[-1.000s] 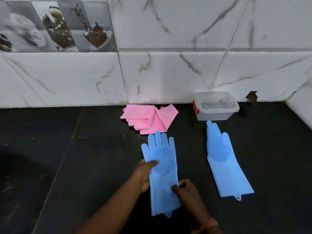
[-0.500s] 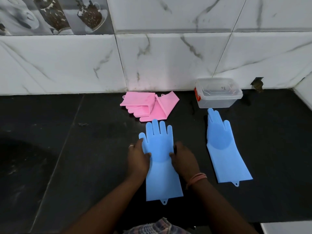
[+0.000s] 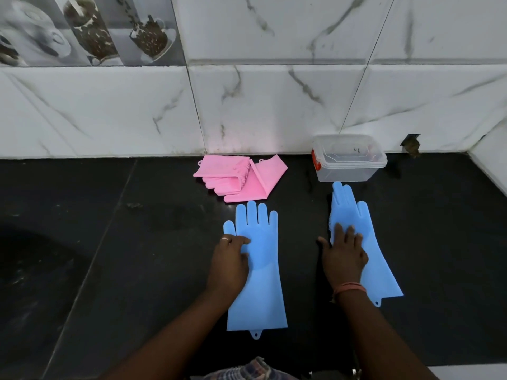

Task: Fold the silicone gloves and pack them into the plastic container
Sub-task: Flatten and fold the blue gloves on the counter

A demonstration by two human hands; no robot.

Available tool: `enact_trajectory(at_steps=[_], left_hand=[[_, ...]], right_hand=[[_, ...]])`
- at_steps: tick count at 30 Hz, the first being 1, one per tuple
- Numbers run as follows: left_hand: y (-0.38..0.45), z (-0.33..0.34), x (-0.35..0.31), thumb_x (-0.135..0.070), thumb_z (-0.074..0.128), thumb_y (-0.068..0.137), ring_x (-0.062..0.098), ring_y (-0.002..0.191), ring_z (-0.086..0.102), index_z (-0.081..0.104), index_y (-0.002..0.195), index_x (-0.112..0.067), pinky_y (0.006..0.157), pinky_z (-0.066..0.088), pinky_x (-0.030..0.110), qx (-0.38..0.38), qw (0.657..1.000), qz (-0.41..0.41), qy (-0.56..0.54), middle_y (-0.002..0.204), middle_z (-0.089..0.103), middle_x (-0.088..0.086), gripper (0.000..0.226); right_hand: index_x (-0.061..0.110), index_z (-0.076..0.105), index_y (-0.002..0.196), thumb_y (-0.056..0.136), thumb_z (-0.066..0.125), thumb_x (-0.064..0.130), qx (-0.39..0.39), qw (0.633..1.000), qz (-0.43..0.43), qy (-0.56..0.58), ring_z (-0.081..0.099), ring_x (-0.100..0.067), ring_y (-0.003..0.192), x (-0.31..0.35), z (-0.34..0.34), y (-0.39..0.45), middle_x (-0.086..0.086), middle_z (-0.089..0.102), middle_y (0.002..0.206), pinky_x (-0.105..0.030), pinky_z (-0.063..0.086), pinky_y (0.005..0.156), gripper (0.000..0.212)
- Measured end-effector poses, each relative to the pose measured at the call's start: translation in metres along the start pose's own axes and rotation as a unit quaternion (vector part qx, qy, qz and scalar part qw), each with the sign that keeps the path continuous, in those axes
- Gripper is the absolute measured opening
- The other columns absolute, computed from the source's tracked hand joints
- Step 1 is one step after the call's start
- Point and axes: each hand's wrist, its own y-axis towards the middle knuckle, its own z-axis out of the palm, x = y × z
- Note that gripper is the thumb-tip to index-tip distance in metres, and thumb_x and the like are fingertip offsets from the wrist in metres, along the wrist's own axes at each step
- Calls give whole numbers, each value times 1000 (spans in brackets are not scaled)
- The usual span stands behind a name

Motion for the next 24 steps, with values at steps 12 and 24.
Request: enact_trajectory(at_steps=[12, 24], left_hand=[[-11, -15, -42, -41, 63, 99, 21, 98, 74, 72, 115, -11, 85, 60, 32, 155, 846, -237, -452, 116, 76, 13, 35], [-7, -22, -31, -44, 60, 100, 36, 129, 62, 59, 144, -12, 114, 43, 53, 183, 573, -292, -743, 140, 64, 19, 54]], right_hand=[[-4, 59, 115, 96, 54, 20, 238, 633, 111, 728, 65, -31, 79, 30, -115, 12, -27, 63, 110, -42, 54, 76, 31], [8, 65, 129, 92, 60, 53, 439, 719, 87, 531, 72, -18, 106, 71, -37, -79, -4, 75, 113, -34, 55, 93, 58]])
